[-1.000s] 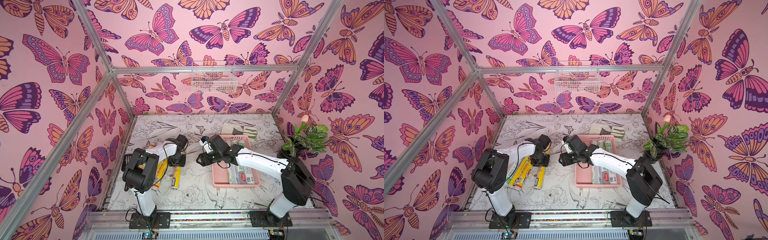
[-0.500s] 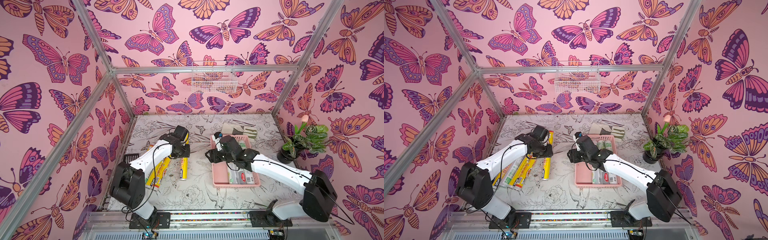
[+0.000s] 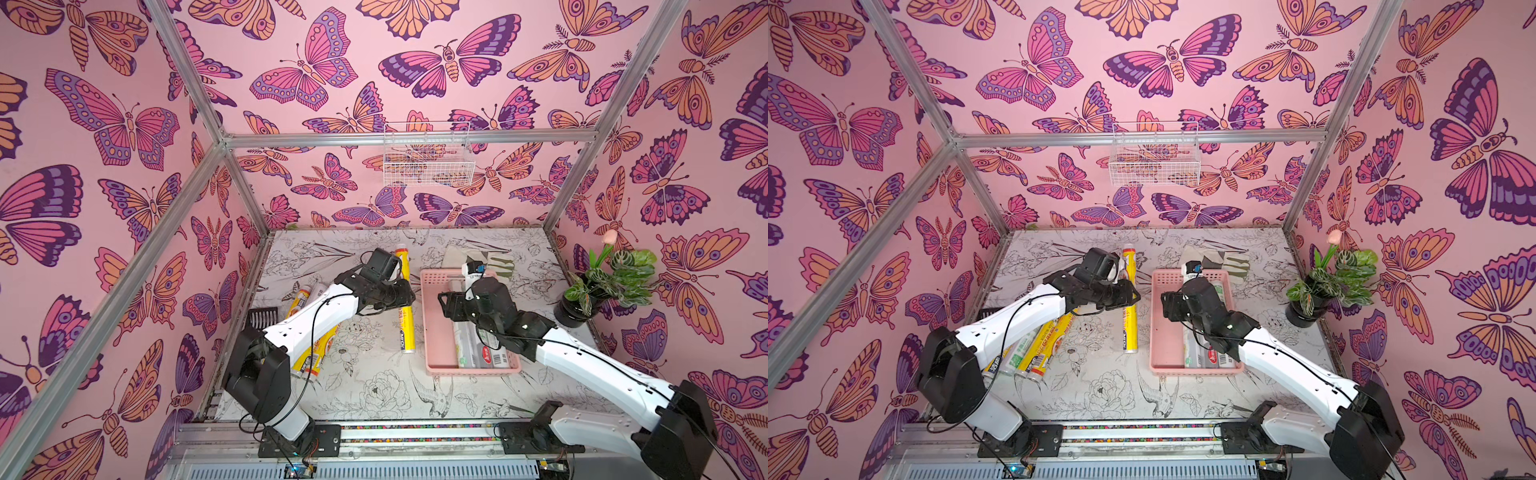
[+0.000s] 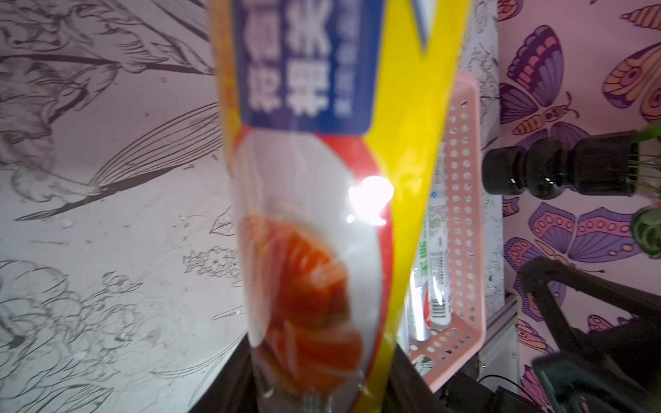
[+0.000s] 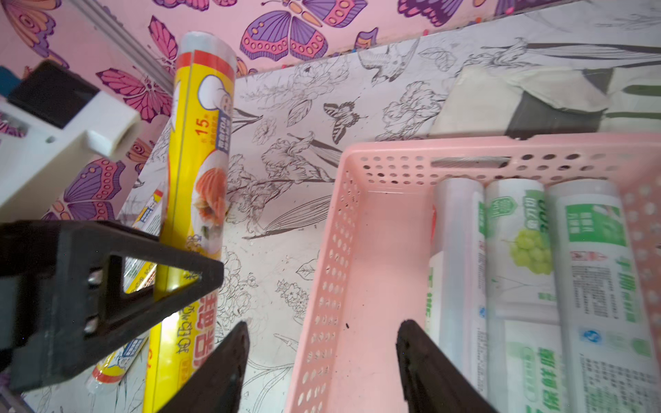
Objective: Put the plastic wrap into the basket
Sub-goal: Pick up the plastic wrap from the center of the board.
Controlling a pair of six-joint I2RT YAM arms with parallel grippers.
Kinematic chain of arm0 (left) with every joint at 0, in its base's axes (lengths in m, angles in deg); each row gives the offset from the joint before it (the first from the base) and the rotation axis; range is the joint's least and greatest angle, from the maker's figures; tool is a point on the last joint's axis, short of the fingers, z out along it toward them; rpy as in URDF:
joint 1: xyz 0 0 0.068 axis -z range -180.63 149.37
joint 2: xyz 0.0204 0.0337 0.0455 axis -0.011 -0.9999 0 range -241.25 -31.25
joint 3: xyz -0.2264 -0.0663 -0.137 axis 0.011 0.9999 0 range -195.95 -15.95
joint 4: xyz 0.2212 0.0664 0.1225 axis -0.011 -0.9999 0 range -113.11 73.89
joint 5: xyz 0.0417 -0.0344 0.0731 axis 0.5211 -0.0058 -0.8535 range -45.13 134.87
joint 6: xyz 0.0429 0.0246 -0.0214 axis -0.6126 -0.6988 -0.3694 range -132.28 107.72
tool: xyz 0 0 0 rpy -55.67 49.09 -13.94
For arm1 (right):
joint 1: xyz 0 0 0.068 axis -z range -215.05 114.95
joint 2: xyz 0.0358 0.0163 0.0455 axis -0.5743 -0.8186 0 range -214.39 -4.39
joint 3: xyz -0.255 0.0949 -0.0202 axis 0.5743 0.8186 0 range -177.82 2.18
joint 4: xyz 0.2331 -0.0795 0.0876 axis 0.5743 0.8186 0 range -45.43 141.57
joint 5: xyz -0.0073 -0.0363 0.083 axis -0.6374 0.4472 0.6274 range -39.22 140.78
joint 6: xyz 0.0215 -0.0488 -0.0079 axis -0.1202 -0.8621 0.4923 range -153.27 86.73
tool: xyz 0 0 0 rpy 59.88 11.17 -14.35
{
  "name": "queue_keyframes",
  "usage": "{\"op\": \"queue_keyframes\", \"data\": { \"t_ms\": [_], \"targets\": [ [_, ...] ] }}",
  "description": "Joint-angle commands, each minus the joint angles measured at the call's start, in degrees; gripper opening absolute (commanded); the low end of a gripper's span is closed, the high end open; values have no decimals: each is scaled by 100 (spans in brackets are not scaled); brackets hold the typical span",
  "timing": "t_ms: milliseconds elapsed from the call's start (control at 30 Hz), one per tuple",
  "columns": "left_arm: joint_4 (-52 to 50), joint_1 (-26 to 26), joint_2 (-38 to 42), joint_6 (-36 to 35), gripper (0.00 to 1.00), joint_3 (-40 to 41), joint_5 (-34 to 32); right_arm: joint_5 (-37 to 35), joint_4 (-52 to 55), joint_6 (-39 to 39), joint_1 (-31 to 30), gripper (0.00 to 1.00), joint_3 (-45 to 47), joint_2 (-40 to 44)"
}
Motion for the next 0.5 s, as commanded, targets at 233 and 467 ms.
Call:
{"op": "queue_keyframes", "data": {
  "t_ms": [233,467],
  "targets": [
    [689,708,-1082,552,33,-814,480,306,488,540,900,68,604,767],
    [610,919,-1629,878,27,-1059,362,273,713,585,1218,68,833,856]
  ]
}}
